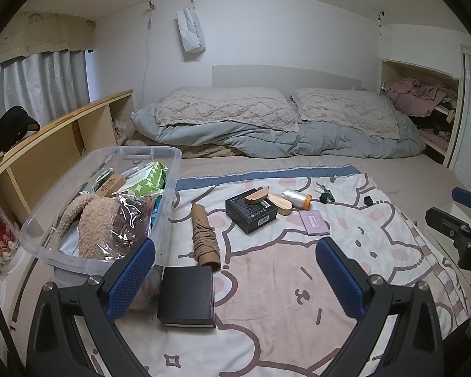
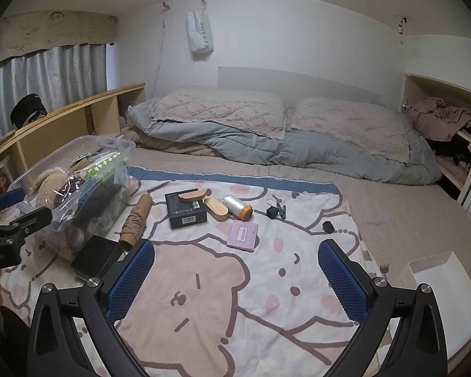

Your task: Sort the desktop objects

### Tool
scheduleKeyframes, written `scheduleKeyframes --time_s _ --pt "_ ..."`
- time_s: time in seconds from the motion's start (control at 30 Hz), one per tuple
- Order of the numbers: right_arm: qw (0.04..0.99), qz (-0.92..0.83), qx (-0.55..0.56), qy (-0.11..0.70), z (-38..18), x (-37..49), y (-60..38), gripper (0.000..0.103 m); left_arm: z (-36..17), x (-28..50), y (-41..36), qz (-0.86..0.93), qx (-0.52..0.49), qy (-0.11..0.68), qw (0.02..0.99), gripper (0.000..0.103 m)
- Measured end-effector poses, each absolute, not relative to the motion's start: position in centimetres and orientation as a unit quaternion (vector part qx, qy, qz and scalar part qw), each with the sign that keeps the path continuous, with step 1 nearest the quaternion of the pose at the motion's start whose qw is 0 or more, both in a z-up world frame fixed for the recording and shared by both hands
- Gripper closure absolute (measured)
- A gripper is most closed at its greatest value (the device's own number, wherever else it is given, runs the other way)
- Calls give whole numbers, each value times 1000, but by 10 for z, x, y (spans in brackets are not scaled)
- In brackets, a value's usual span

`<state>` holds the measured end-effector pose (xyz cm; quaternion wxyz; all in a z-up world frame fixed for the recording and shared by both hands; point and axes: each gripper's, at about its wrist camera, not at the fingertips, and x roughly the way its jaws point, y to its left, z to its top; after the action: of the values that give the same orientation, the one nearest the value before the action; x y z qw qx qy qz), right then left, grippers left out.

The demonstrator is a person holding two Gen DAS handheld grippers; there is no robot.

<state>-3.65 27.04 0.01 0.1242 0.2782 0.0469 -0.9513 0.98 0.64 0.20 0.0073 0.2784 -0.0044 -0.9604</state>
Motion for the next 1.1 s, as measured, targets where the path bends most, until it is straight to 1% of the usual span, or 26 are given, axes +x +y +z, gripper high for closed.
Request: scheduleKeyframes --time_s 0.33,0.5,0.73,0.97,1.1 --pt "99 -955 276 39 1 -38 293 0 10 26 -31 -962 271 21 31 0" --pt "96 -952 288 44 -5 -40 303 0 11 34 -53 -961 269 31 58 0" --pt "96 -946 303 59 -18 -58 311 0 22 33 -69 -967 236 -3 101 0" --pt "109 -944 311 30 -21 -78 319 0 15 9 -53 -966 253 -10 53 0" --pt "116 -939 322 28 -27 -93 314 0 3 -22 -34 -957 290 4 15 0"
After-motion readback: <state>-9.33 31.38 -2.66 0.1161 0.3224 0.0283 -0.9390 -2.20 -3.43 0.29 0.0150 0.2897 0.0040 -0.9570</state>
